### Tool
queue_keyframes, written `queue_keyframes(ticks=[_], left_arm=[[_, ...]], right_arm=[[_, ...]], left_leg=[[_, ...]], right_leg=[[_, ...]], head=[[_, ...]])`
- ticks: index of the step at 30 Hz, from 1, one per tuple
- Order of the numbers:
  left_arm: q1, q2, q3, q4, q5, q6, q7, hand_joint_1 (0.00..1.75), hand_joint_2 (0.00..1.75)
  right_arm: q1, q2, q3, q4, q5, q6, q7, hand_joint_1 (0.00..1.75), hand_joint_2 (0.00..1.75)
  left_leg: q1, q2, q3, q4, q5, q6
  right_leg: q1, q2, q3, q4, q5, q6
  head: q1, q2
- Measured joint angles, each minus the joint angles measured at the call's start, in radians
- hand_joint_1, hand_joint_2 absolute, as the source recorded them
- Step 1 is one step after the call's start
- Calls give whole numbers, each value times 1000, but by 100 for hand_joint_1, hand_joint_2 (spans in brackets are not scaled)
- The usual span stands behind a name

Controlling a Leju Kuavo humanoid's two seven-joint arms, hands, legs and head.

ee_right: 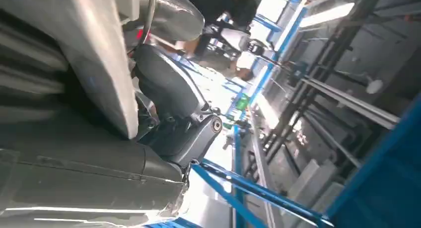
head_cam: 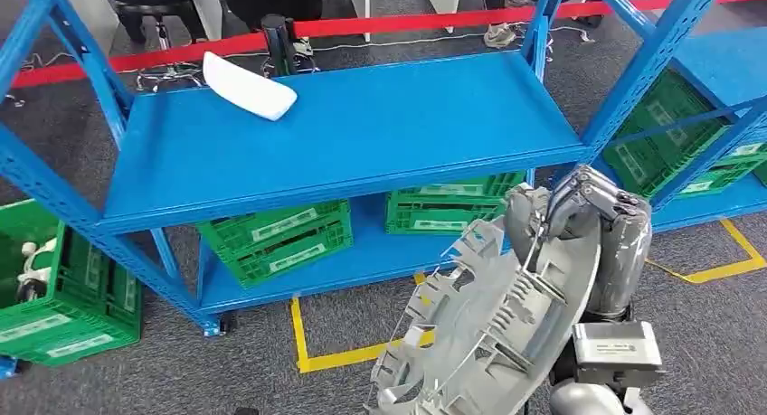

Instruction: Take the parts from the cabinet and place them on the table.

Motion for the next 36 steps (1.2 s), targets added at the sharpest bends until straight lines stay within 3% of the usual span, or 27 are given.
queue_keyframes(ticks=[1,2,3,5,6,7,8,10,12,13,16,17,18,20,21,22,23,25,26,27,28,30,31,32,33,35,36], left_arm=[[0,-2,0,0,-1,-1,2,0,175],[-3,-1,0,0,-2,-1,4,0,175],[-3,-2,0,0,-2,-2,5,0,175],[-3,-2,0,0,-5,-3,5,0,175],[-3,-2,0,0,-6,-3,6,0,175],[-3,-2,0,0,-6,-3,8,0,175],[-2,-2,0,0,-8,-3,8,0,175],[-2,-2,0,0,-10,-3,8,0,175],[-3,-4,0,-1,-11,-3,8,0,175],[-3,-6,0,-1,-12,-3,8,0,175],[1,-5,0,-1,-14,-3,10,0,175],[2,-4,0,0,-16,-3,10,0,175],[3,-4,0,0,-17,-2,10,0,175],[1,-5,0,0,-19,-2,8,0,175],[1,-5,0,0,-20,-2,8,0,175],[1,-5,0,0,-21,-1,8,0,175],[1,-5,0,0,-21,-1,8,0,175],[0,-5,0,0,-23,2,7,0,175],[-1,-5,0,0,-23,2,7,0,175],[-3,-5,0,-1,-23,3,7,0,175],[-4,-4,0,-2,-24,5,7,0,175],[-6,-5,0,-2,-25,6,8,0,175],[-3,-6,0,-2,-24,6,10,0,175],[-2,-7,0,-2,-24,6,11,0,175],[-3,-8,0,-2,-24,6,11,0,175],[-3,-10,0,-5,-26,6,11,0,175],[-3,-10,0,-5,-27,7,9,0,175]], right_arm=[[3,0,0,0,1,0,2,175,175],[4,0,-1,0,2,-1,3,175,175],[5,0,0,0,2,-2,3,175,175],[5,-1,0,-5,5,-3,3,175,175],[6,-1,0,-5,5,-4,3,175,175],[7,-1,0,-5,5,-5,5,175,175],[7,-2,0,-5,5,-6,6,175,175],[7,-2,0,-6,5,-6,6,175,175],[5,-3,0,-9,5,-6,6,175,175],[1,-3,0,-13,7,-7,6,175,175],[5,-4,0,-13,5,-7,6,175,175],[3,-5,0,-13,4,-7,6,175,175],[5,-5,0,-13,2,-7,6,175,175],[5,-6,0,-13,0,-8,7,175,175],[5,-7,0,-13,-1,-8,9,175,175],[5,-7,0,-13,-3,-8,9,175,175],[5,-8,0,-13,-5,-9,9,175,175],[5,-8,-1,-13,-17,-11,9,175,175],[5,-8,-2,-13,-21,-13,9,175,175],[5,-9,-2,-14,-24,-13,9,175,175],[3,-9,-3,-14,-30,-13,9,175,175],[4,-10,-7,-14,-38,-14,6,175,175],[4,-10,-7,-13,-42,-14,5,175,175],[5,-13,-8,-13,-43,-14,4,175,175],[4,-15,-8,-13,-44,-14,3,175,175],[4,-16,-9,-13,-48,-14,2,175,175],[4,-18,-9,-13,-51,-14,2,175,175]], left_leg=[[5,2,-15,-7,15,18],[5,3,-26,-5,27,29],[4,3,-39,-5,39,35],[-2,3,-70,-4,65,44],[-5,3,-85,-3,77,46],[-9,3,-100,-2,88,47],[-13,3,-116,-2,100,48],[-22,3,-145,-2,124,47],[-29,2,-156,-1,141,41],[-29,5,-160,-2,154,36],[-28,8,-174,-13,192,22],[-24,7,-184,-1,162,17],[-21,7,-198,37,91,12],[-14,7,-223,173,-35,2],[-12,7,-230,241,-63,-2],[-10,7,-225,281,-56,-4],[-9,7,-208,288,-21,-6],[-8,7,-124,213,54,-8],[-7,6,-66,143,56,-7],[-7,5,7,48,16,-4],[-10,3,37,-15,-10,6],[-13,-1,28,-18,-13,11],[-11,0,16,-21,-2,26],[-6,3,7,-23,9,37],[-6,3,-2,-22,20,47],[-8,3,-28,-21,42,54],[-10,3,-41,-20,54,54]], right_leg=[[-2,3,-7,0,3,5],[-4,5,-21,16,-36,11],[-4,6,-31,57,-99,14],[-4,6,-51,207,-222,18],[-4,6,-52,269,-244,17],[-4,6,-45,299,-233,14],[-3,6,-24,292,-201,8],[4,8,66,181,-136,-12],[27,10,218,-18,-152,-37],[22,10,245,-79,-172,-41],[29,9,218,-87,-144,-43],[22,0,208,-91,-128,-47],[23,2,191,-91,-115,-59],[24,1,159,-84,-92,-61],[25,1,140,-79,-80,-60],[25,0,120,-72,-70,-59],[24,0,98,-64,-61,-57],[21,0,53,-38,-48,-50],[21,0,38,-26,-43,-46],[24,0,24,-11,-41,-43],[24,-1,17,-1,-36,-38],[22,-1,7,-1,-16,-27],[24,0,2,-1,-7,-20],[20,3,-4,5,-25,-13],[19,5,-20,28,-72,-4],[12,6,-49,161,-194,6],[11,6,-59,234,-228,9]], head=[[-4,0],[-3,0],[7,0],[19,0],[24,0],[28,0],[31,0],[33,0],[32,0],[34,0],[29,0],[31,0],[22,0],[9,0],[3,0],[-2,0],[-4,0],[-9,0],[-10,0],[-14,0],[-13,0],[-16,0],[-14,0],[-18,0],[-13,0],[-4,0],[-1,0]])
